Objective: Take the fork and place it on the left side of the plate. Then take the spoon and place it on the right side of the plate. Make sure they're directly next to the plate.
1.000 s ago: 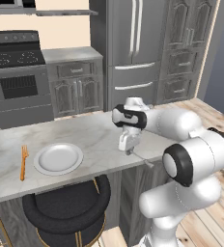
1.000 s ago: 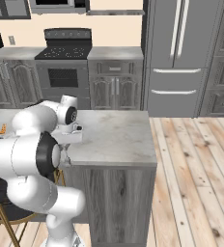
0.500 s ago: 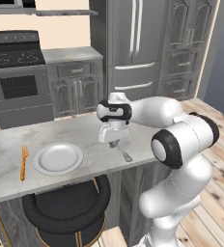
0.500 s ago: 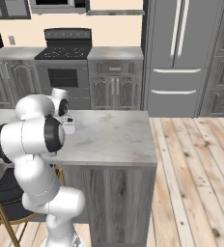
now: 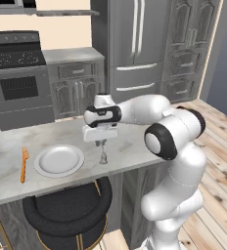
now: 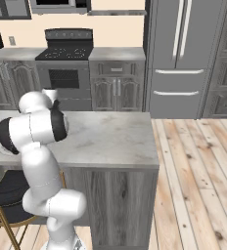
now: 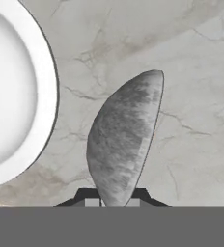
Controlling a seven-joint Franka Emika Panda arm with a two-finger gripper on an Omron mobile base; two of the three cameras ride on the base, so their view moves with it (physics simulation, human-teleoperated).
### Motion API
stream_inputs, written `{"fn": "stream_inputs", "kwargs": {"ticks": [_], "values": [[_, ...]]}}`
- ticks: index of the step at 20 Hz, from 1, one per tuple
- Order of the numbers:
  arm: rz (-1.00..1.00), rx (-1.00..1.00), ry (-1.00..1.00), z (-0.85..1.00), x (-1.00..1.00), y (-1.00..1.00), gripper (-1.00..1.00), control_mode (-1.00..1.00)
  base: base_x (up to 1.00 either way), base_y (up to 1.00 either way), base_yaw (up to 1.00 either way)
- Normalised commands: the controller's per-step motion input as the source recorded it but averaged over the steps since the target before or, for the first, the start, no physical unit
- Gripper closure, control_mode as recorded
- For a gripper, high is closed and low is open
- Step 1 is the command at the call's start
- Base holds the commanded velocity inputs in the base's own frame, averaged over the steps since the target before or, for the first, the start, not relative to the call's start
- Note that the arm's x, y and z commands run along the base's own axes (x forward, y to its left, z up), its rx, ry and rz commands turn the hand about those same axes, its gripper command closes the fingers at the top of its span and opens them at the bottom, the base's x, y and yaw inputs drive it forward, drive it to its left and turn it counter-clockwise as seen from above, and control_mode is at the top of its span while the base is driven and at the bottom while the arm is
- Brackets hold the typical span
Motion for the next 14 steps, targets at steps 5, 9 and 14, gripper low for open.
{"fn": "stream_inputs", "kwargs": {"ticks": [5,9,14], "values": [[-0.13,0.00,-0.07,-0.32,0.41,0.25,1.00,-1.00,0.00,0.00,0.00],[-0.01,0.00,-0.06,-0.32,0.26,0.14,1.00,-1.00,0.00,0.00,0.00],[0.00,0.00,0.00,-0.21,0.30,0.03,1.00,-1.00,0.00,0.00,0.00]]}}
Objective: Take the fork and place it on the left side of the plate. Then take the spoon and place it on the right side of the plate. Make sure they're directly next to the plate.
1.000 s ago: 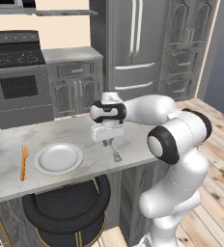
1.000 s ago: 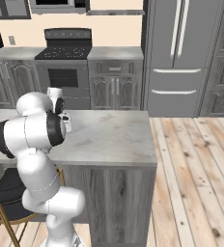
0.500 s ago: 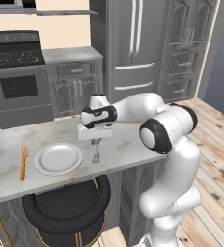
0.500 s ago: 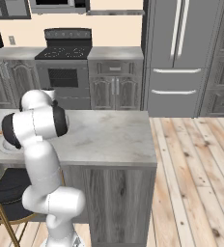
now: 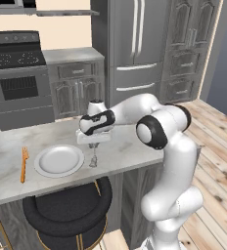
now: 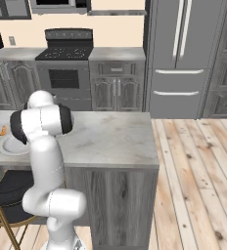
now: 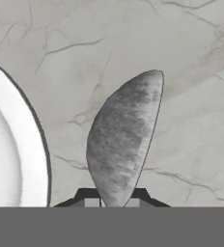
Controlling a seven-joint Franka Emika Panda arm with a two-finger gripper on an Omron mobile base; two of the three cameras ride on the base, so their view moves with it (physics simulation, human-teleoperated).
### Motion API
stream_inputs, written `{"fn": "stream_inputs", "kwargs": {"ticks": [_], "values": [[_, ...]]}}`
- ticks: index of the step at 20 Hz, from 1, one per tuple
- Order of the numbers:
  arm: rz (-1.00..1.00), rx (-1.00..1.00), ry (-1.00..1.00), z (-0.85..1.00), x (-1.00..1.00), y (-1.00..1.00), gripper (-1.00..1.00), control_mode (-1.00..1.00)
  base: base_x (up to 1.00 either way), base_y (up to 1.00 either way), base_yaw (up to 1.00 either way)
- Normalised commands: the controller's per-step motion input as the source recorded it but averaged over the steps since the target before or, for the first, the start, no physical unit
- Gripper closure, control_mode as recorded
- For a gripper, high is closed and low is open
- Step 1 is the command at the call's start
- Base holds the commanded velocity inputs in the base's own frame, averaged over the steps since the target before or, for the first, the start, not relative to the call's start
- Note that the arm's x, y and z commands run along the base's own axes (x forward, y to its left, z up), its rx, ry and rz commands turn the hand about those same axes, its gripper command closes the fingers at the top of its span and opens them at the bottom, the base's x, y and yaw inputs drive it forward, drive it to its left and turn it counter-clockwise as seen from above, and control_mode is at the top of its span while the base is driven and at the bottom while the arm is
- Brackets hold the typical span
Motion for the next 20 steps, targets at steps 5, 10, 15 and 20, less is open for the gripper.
{"fn": "stream_inputs", "kwargs": {"ticks": [5,10,15,20], "values": [[0.00,0.00,-0.01,-0.19,0.45,0.10,1.00,-1.00,0.00,0.00,0.00],[0.00,0.00,0.00,-0.29,0.39,0.23,1.00,-1.00,0.00,0.00,0.00],[0.00,0.00,-0.01,-0.25,0.32,0.21,1.00,-1.00,0.00,0.00,0.00],[0.00,0.00,0.00,-0.24,0.19,0.08,1.00,-1.00,0.00,0.00,0.00]]}}
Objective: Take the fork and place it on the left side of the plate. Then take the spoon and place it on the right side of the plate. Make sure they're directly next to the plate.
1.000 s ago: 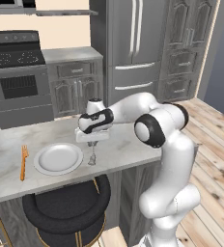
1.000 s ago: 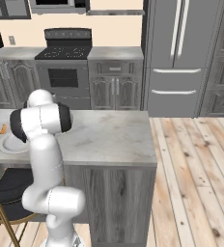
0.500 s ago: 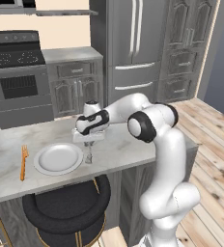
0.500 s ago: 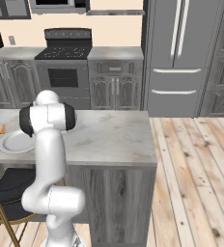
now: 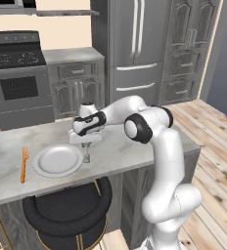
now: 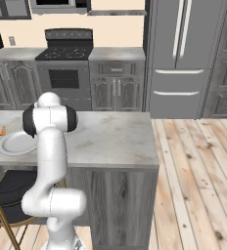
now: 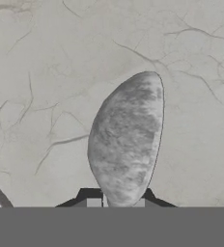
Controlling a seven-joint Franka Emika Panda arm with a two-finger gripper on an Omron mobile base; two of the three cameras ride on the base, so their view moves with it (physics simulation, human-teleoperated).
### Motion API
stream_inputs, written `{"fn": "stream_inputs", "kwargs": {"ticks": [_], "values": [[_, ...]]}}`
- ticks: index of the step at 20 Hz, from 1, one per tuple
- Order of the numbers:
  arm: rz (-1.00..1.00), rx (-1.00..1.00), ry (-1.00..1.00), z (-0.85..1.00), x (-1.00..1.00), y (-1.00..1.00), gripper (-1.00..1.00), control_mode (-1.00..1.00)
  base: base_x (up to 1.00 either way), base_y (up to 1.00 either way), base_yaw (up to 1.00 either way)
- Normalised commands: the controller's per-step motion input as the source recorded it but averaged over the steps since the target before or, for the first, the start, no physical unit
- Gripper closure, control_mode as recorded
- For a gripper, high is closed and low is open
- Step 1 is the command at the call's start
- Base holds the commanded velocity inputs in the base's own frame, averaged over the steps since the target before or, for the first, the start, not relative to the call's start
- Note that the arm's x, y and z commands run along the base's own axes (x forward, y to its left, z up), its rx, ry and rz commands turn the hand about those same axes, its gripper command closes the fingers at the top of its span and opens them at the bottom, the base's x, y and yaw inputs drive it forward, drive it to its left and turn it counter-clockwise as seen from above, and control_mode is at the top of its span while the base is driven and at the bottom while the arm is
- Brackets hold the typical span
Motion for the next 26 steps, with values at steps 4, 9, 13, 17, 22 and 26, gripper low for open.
{"fn": "stream_inputs", "kwargs": {"ticks": [4,9,13,17,22,26], "values": [[-0.04,0.00,0.00,-0.17,0.01,0.02,1.00,-1.00,0.00,0.00,0.00],[-0.02,0.00,0.00,-0.12,-0.16,-0.02,1.00,-1.00,0.00,0.00,0.00],[0.00,0.00,0.00,-0.13,-0.26,-0.05,1.00,-1.00,0.00,0.00,0.00],[0.00,0.00,0.00,-0.16,-0.32,-0.08,1.00,-1.00,0.00,0.00,0.00],[0.00,0.00,0.00,-0.15,-0.30,-0.15,1.00,-1.00,0.00,0.00,0.00],[0.02,0.00,0.00,-0.14,-0.14,-0.08,-1.00,-1.00,0.00,0.00,0.00]]}}
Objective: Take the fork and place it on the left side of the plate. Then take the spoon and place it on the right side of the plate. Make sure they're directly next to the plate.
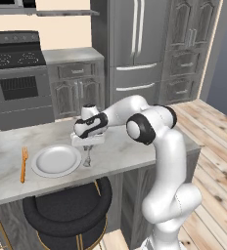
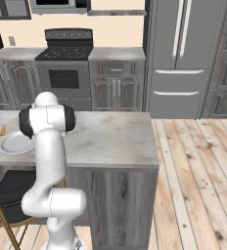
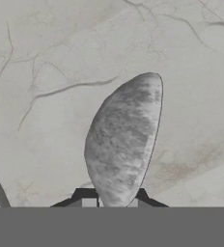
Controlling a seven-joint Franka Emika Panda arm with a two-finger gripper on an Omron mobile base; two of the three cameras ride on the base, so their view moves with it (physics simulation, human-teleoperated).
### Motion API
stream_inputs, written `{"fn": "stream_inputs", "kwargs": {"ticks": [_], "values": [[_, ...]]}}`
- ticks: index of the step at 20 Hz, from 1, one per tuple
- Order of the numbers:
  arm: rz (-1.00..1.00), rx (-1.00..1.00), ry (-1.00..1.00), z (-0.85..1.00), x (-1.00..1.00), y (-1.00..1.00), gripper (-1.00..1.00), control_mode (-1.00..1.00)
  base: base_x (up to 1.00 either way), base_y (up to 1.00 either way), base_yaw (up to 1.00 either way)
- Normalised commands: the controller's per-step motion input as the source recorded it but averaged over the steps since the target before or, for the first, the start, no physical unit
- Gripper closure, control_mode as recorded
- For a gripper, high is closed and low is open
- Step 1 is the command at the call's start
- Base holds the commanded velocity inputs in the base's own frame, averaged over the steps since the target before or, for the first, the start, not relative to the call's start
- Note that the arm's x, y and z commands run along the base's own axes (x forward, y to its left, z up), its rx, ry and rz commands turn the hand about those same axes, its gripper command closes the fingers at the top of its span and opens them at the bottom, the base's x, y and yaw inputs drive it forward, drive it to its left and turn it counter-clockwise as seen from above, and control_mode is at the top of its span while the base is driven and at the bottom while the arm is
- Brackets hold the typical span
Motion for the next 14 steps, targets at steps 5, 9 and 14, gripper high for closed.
{"fn": "stream_inputs", "kwargs": {"ticks": [5,9,14], "values": [[0.01,0.00,0.00,-0.05,0.00,-0.01,-1.00,-1.00,0.00,0.00,0.00],[0.00,0.00,0.00,0.15,-0.10,0.00,-1.00,-1.00,0.00,0.00,0.00],[0.00,0.00,0.00,0.34,-0.17,0.00,-1.00,-1.00,0.00,0.00,0.00]]}}
